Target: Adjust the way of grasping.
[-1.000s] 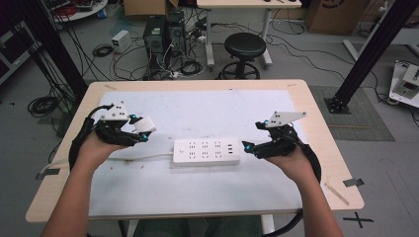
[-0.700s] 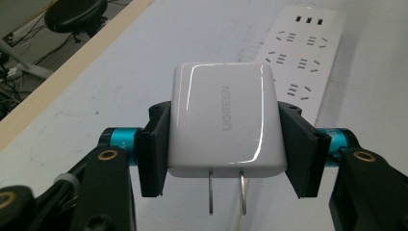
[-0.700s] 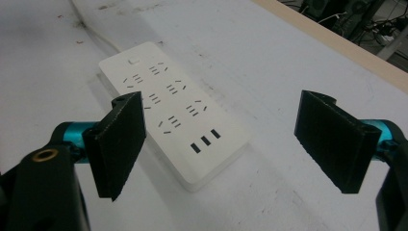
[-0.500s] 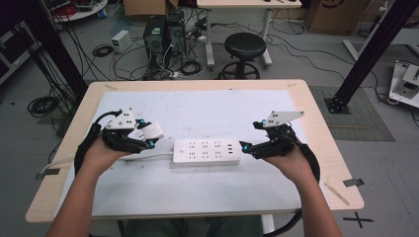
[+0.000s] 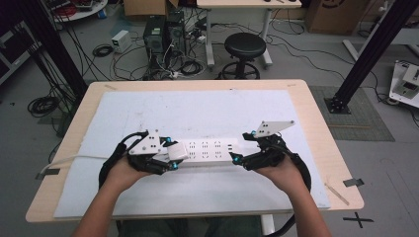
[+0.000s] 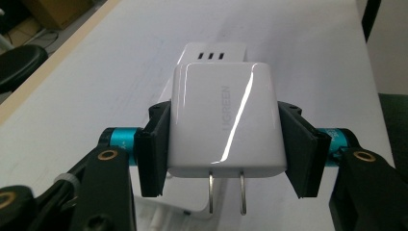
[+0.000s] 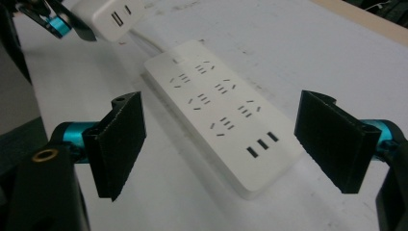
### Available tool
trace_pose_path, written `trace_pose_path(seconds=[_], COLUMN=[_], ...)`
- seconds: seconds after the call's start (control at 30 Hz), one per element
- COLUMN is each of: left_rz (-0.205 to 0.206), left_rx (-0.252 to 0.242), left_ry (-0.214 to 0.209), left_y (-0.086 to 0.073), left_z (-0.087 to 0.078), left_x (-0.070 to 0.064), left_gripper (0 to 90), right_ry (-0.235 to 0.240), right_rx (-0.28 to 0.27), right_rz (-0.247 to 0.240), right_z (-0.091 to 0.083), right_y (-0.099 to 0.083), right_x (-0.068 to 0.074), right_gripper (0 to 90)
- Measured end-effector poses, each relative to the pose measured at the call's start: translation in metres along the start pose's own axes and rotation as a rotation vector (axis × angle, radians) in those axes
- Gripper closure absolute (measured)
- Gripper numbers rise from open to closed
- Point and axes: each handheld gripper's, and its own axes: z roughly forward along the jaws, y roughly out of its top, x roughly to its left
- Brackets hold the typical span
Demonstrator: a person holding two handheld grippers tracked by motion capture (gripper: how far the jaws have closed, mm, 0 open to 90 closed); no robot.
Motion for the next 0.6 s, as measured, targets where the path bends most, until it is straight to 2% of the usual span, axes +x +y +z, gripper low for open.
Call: trace_pose_path(seconds=[0.03, 0.1, 0.13, 0.2, 0.23, 0.27, 0.37, 0.47, 0.5, 0.57, 0.6], left_rz=[0.0, 0.027, 0.039, 0.039, 0.075, 0.085, 0.129, 0.144, 0.168, 0.184, 0.2], left_rx=[0.0, -0.005, -0.008, -0.008, -0.023, -0.025, -0.03, -0.029, -0.032, -0.034, -0.042], left_ry=[0.0, -0.002, 0.001, 0.001, -0.006, -0.003, 0.003, 0.004, 0.021, 0.025, 0.044], left_y=[0.0, 0.001, 0.002, 0.002, 0.003, 0.004, 0.006, 0.007, 0.007, 0.008, 0.009], left_z=[0.0, 0.005, 0.007, 0.007, 0.014, 0.016, 0.021, 0.023, 0.027, 0.028, 0.032], left_x=[0.0, -0.007, -0.01, -0.01, -0.02, -0.023, -0.032, -0.035, -0.04, -0.042, -0.046], left_gripper=[42.5, 42.5, 42.5, 42.5, 42.5, 42.5, 42.5, 42.5, 42.5, 42.5, 42.5], right_ry=[0.0, 0.035, 0.035, 0.039, 0.039, 0.067, 0.097, 0.111, 0.149, 0.149, 0.157], right_rx=[0.0, -0.013, -0.013, -0.019, -0.019, -0.027, -0.026, -0.026, -0.036, -0.036, -0.04], right_rz=[0.0, 0.033, 0.033, 0.043, 0.043, 0.063, 0.072, 0.075, 0.098, 0.098, 0.103], right_z=[0.0, 0.004, 0.004, 0.006, 0.006, 0.009, 0.014, 0.016, 0.021, 0.021, 0.022], right_y=[0.0, -0.002, -0.002, -0.003, -0.003, -0.004, -0.004, -0.005, -0.007, -0.007, -0.007], right_x=[0.0, 0.004, 0.004, 0.006, 0.006, 0.012, 0.018, 0.02, 0.025, 0.025, 0.026], right_gripper=[18.9, 18.9, 18.9, 18.9, 18.9, 18.9, 18.9, 18.9, 18.9, 18.9, 18.9])
